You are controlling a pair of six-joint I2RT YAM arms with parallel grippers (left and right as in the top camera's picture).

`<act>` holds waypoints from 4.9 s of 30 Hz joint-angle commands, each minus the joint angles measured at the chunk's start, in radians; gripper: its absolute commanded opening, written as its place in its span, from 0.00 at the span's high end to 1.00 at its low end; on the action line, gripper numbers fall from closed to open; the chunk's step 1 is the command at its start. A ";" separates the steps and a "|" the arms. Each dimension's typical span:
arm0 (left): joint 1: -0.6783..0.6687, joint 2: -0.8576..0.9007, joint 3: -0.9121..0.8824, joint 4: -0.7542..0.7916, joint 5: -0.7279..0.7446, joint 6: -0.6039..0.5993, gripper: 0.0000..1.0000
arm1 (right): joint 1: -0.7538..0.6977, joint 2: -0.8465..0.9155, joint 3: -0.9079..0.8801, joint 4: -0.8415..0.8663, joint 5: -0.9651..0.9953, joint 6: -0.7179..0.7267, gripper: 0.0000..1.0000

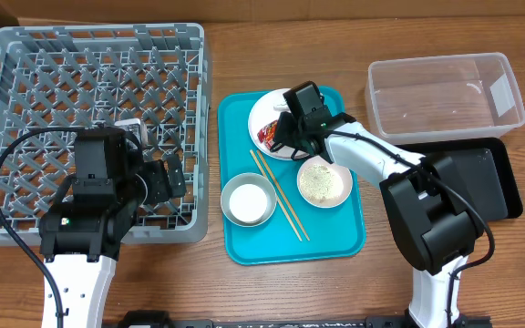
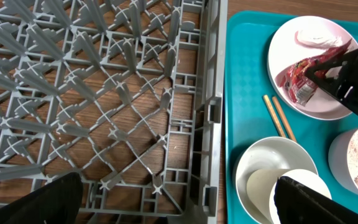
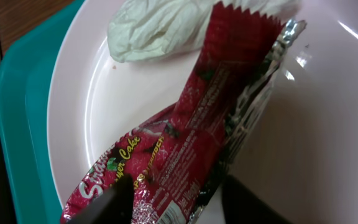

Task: Sort waste into correct bins and load items into the dishwasher
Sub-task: 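Reach the right gripper to the plate and grasp the red wrapper, then carry the red wrapper right and drop it into the clear bin, then return the right gripper to the plate and grasp the white tissue, then carry the tissue right and drop it into the clear bin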

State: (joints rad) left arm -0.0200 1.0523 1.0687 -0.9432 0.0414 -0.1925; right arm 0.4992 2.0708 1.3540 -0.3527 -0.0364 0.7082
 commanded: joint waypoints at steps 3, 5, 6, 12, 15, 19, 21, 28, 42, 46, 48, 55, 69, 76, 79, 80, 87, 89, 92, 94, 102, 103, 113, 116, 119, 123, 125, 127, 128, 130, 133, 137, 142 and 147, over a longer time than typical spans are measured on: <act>-0.007 0.008 0.025 0.005 0.011 -0.014 0.00 | 0.005 0.016 0.014 0.003 0.009 -0.001 0.85; -0.007 0.008 0.025 0.005 0.011 -0.014 0.00 | 0.000 0.010 0.014 -0.001 0.009 -0.002 0.95; -0.007 0.008 0.025 0.005 0.011 -0.014 0.00 | -0.003 0.005 0.014 -0.008 0.009 -0.005 0.96; -0.007 0.008 0.025 0.005 0.011 -0.014 0.00 | -0.059 -0.180 0.016 -0.090 0.010 -0.169 0.96; -0.007 0.008 0.025 0.006 0.011 -0.014 0.00 | -0.097 -0.308 0.016 -0.114 0.014 -0.267 0.96; -0.007 0.008 0.025 0.006 0.011 -0.014 0.00 | -0.232 -0.459 0.016 -0.125 0.121 -0.290 0.96; -0.007 0.008 0.025 0.006 0.011 -0.014 0.00 | -0.294 -0.467 0.016 -0.125 0.156 -0.290 0.96; -0.007 0.010 0.025 0.006 0.011 -0.014 0.00 | -0.499 -0.417 0.006 -0.183 0.167 -0.290 0.85; -0.007 0.020 0.025 0.006 0.011 -0.014 0.00 | -0.406 -0.416 0.014 -0.082 -0.166 -0.291 0.34; -0.007 0.020 0.025 0.007 0.011 -0.014 0.00 | -0.289 -0.389 0.014 -0.061 -0.141 -0.329 0.30; -0.007 0.020 0.025 0.006 0.011 -0.014 0.00 | -0.248 -0.385 0.016 -0.087 -0.140 -0.344 0.30; -0.007 0.020 0.025 0.007 0.011 -0.014 0.00 | -0.185 -0.376 0.236 -0.369 -0.088 -0.406 0.31; -0.007 0.020 0.025 0.006 0.011 -0.014 0.00 | -0.149 -0.048 0.577 -0.446 -0.092 -0.391 0.16; -0.007 0.020 0.026 0.006 0.011 -0.014 0.00 | -0.103 0.093 0.577 -0.407 -0.082 -0.349 0.25; -0.007 0.020 0.025 0.005 0.011 -0.014 0.00 | -0.078 0.140 0.577 -0.407 -0.027 -0.268 0.27; -0.007 0.020 0.025 0.005 0.011 -0.014 0.00 | -0.072 0.153 0.577 -0.407 -0.020 -0.243 0.27; -0.007 0.020 0.025 0.005 0.011 -0.014 0.00 | -0.063 0.231 0.577 -0.407 0.021 0.024 0.29; -0.007 0.020 0.025 0.005 0.011 -0.014 0.00 | -0.063 0.247 0.575 -0.399 0.028 0.053 0.29; -0.007 0.020 0.025 0.005 0.011 -0.014 0.00 | -0.063 0.253 0.575 -0.369 0.041 0.052 0.29; -0.007 0.020 0.025 0.005 0.011 -0.014 0.00 | -0.063 0.253 0.575 -0.349 0.043 0.053 0.30; -0.007 0.020 0.025 0.005 0.011 -0.014 0.00 | -0.062 0.311 0.575 -0.344 0.054 0.085 0.30; -0.007 0.020 0.025 0.006 0.011 -0.014 0.00 | -0.062 0.311 0.575 -0.344 0.055 0.085 0.32; -0.007 0.020 0.025 0.006 0.011 -0.014 0.00 | -0.062 0.311 0.571 -0.457 0.053 0.085 0.76; -0.007 0.020 0.025 0.006 0.011 -0.014 0.00 | -0.070 0.295 0.573 -0.557 0.035 0.076 0.96; -0.007 0.020 0.025 0.006 0.011 -0.014 0.00 | -0.085 0.255 0.573 -0.632 0.035 0.026 0.96; -0.007 0.020 0.025 0.006 0.011 -0.014 0.00 | -0.104 0.149 0.573 -0.700 0.035 -0.058 0.96; -0.007 0.020 0.025 0.006 0.011 -0.014 0.00 | -0.117 0.057 0.573 -0.728 0.035 -0.143 0.96; -0.007 0.020 0.025 0.006 0.011 -0.014 0.00 | -0.140 -0.043 0.573 -0.763 0.036 -0.230 0.96; -0.007 0.020 0.025 0.006 0.011 -0.014 0.00 | -0.148 -0.060 0.573 -0.771 0.036 -0.244 0.96; -0.007 0.020 0.025 0.006 0.011 -0.014 0.00 | -0.199 -0.129 0.573 -0.805 0.039 -0.293 0.96; -0.007 0.020 0.025 0.006 0.011 -0.014 0.00 | -0.283 -0.167 0.573 -0.833 0.039 -0.355 0.96; -0.007 0.020 0.025 0.006 0.011 -0.014 0.00 | -0.426 -0.147 0.569 -0.897 0.035 -0.529 0.96; -0.007 0.020 0.025 0.013 0.011 -0.014 0.00 | -0.513 -0.110 0.532 -0.889 0.035 -0.594 0.84; -0.007 0.020 0.025 0.013 0.011 -0.014 0.00 | -0.557 -0.113 0.523 -0.888 0.035 -0.581 0.74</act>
State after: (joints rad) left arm -0.0200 1.0683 1.0691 -0.9352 0.0414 -0.1925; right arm -0.0444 1.9633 1.8709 -1.2392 -0.0002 0.1402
